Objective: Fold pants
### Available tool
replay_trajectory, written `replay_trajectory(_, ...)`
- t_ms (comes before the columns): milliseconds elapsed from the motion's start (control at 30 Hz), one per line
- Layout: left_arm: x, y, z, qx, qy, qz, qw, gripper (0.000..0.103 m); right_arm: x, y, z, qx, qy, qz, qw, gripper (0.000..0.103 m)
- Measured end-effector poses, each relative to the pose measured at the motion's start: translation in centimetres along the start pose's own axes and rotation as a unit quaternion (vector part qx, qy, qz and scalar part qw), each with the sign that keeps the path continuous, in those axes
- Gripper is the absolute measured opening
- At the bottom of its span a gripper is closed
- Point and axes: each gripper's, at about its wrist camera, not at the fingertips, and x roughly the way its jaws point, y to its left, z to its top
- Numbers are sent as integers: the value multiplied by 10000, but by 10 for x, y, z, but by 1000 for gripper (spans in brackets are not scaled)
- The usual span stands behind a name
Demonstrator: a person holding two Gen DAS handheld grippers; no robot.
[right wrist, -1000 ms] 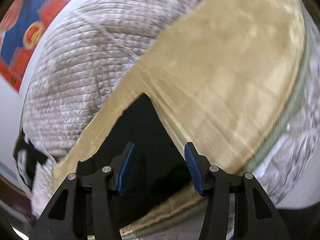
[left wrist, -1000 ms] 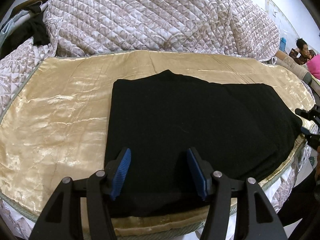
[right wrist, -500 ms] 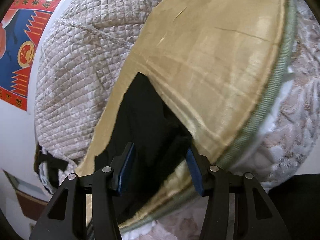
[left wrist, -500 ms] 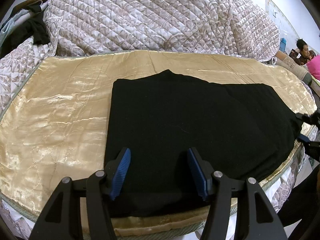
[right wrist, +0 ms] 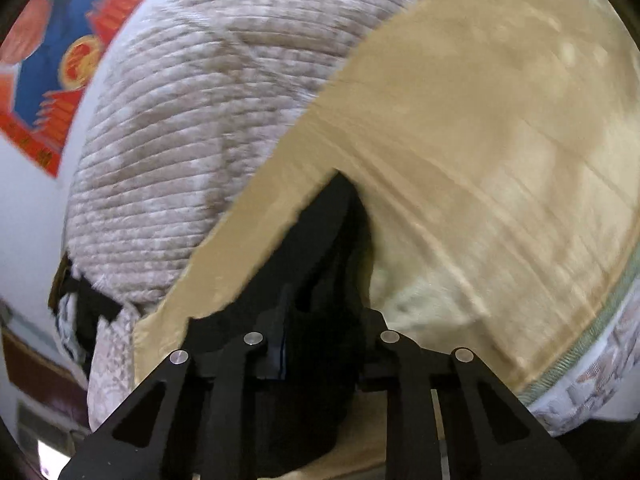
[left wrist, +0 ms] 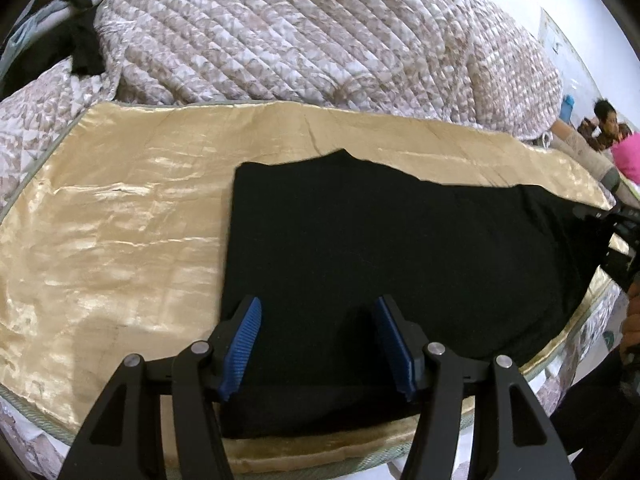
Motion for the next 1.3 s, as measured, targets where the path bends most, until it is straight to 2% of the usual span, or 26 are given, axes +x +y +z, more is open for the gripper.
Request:
replay_trajectory(167, -13, 25, 10, -372, -249, 173, 9988, 62, -4, 64, 7, -726, 21, 438, 9964, 21)
replay_trajectory(300, -24, 54, 14, -802, -406, 340, 9954, 62, 1, 129, -7, -1471, 179, 822, 9855, 21)
replay_trajectory(433, -34, 85, 13, -1214, -493, 560, 9898, 62, 20, 193, -45, -2292, 538, 1129, 9653, 21)
replay_trajectory(533, -39, 101, 11, -1430, -516, 681, 9860, 62, 45, 218, -83, -2723, 976, 1292, 9485, 21)
replay_trajectory(667, -45, 116, 7, -1631, -529, 715, 9826, 62, 99, 222, -145, -3185, 1869, 1113, 9226, 21)
replay_trajectory(733, -48, 119, 6, -1664, -548, 724, 9819, 62, 111, 214, -166, -3348, 2051, 956, 9147, 21)
replay_trajectory(933, -49, 121, 5, -1719, -551, 671, 9813, 62, 96, 224, -169, -3624, 1734, 883, 9115, 22)
replay_trajectory(1100, -50, 121, 6, -1730, -576, 691, 9808, 62, 96, 226, -178, -3707, 1694, 731, 9102, 22)
replay_trajectory(1300, -47, 123, 5, -1751, -525, 714, 9806, 62, 101, 225, -193, -3884, 1760, 730, 9016, 22)
